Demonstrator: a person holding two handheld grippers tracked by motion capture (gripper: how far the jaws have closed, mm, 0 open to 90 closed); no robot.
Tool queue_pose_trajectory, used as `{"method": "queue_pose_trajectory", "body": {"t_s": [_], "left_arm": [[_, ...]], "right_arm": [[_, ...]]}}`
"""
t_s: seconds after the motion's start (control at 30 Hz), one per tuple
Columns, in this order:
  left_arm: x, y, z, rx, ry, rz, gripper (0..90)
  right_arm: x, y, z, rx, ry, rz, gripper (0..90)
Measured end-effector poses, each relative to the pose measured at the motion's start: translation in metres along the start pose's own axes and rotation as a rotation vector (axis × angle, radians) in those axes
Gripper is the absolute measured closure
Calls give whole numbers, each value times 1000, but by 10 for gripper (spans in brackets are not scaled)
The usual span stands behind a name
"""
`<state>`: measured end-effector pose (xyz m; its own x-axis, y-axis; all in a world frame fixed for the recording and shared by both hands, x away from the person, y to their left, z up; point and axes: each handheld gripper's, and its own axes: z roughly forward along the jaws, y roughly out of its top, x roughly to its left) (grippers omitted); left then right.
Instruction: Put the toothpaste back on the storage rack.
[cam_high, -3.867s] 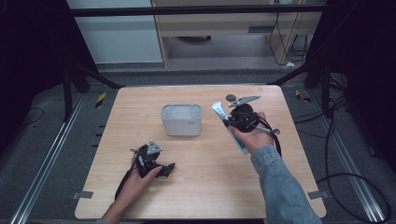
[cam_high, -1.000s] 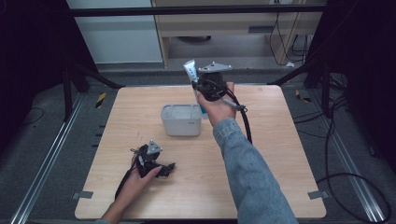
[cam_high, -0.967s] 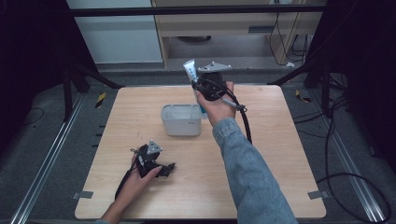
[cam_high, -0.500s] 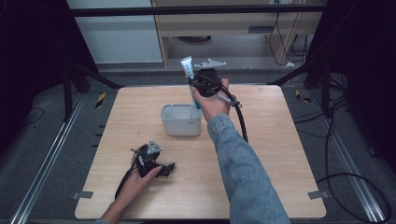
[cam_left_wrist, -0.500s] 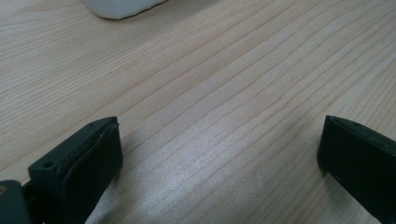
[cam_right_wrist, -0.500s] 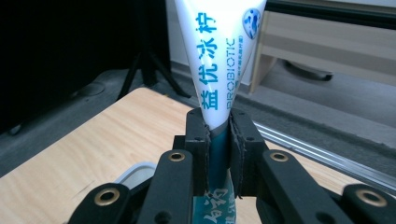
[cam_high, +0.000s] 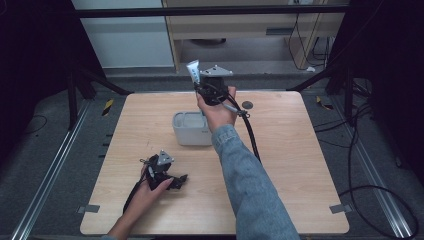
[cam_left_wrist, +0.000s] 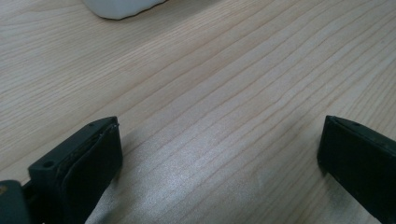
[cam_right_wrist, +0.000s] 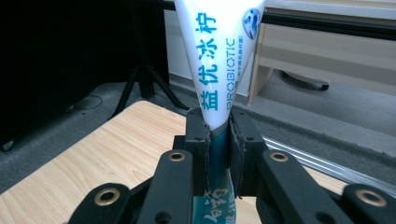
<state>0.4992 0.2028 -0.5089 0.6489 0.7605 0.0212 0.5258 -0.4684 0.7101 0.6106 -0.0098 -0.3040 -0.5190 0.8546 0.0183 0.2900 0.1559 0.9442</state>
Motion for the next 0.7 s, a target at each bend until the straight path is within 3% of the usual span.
{"method": "queue_pose_trajectory", "body": {"t_s": [0.5, 0.7], "left_arm": [[0, 0, 0, 1, -1, 1, 0], [0, 0, 0, 1, -1, 1, 0]], "right_arm": [[15, -7, 16, -38, 11, 8, 794], [21, -15, 24, -32, 19, -21, 793]]}}
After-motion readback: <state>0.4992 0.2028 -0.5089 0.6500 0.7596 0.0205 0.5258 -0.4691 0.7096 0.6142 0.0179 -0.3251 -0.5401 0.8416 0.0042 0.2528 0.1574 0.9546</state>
